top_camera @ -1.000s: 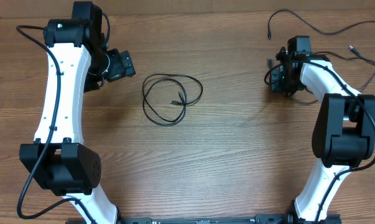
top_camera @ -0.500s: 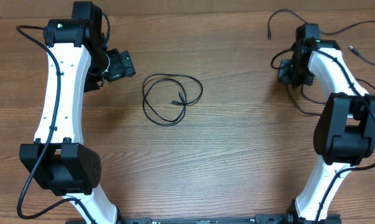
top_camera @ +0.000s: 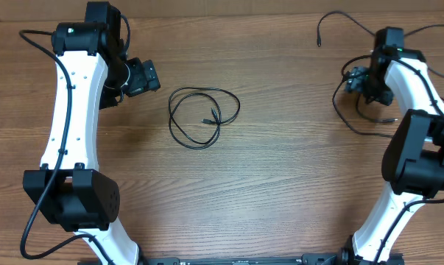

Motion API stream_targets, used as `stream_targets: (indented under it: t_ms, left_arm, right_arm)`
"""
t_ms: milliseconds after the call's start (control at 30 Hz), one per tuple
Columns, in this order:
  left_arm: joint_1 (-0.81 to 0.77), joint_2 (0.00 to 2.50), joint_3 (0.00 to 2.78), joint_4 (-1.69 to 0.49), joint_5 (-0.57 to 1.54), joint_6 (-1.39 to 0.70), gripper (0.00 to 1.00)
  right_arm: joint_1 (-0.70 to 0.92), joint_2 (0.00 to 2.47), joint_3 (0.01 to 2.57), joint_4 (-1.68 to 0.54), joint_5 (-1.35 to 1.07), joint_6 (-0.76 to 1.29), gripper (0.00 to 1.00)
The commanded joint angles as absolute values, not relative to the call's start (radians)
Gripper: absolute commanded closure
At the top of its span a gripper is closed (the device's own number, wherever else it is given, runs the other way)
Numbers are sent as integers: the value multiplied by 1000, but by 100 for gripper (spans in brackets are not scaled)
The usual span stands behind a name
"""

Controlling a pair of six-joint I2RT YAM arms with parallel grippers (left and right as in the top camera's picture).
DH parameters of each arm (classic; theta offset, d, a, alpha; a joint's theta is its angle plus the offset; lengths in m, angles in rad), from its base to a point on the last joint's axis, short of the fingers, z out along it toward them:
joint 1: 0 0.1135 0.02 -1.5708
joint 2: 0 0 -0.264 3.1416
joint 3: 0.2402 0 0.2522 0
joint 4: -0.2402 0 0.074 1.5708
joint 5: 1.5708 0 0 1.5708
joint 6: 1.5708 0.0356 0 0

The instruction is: Untangle cables

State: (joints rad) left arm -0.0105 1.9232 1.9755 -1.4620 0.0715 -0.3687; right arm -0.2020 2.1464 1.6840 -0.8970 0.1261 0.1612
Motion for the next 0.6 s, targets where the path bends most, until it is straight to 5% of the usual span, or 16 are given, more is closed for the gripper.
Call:
stream_targets:
  t_ms: [0, 300, 433, 567]
  left_arm:
    - [-7, 1924, 1982, -1461, 75, -389, 0]
    - [-7, 1924, 1982, -1461, 75, -389, 0]
    - [-7, 1924, 1982, -1461, 75, -390, 0]
    - [-7, 1924, 1982, -1461, 75, -389, 0]
  right_arm:
    - [-217, 2163, 1689, -860, 72, 149, 23]
    - [-221, 2228, 1688, -783, 65, 149, 29]
    - [-222, 2270, 1688, -758, 64, 138, 45]
    - [-226, 2278, 1689, -740, 65, 103, 79]
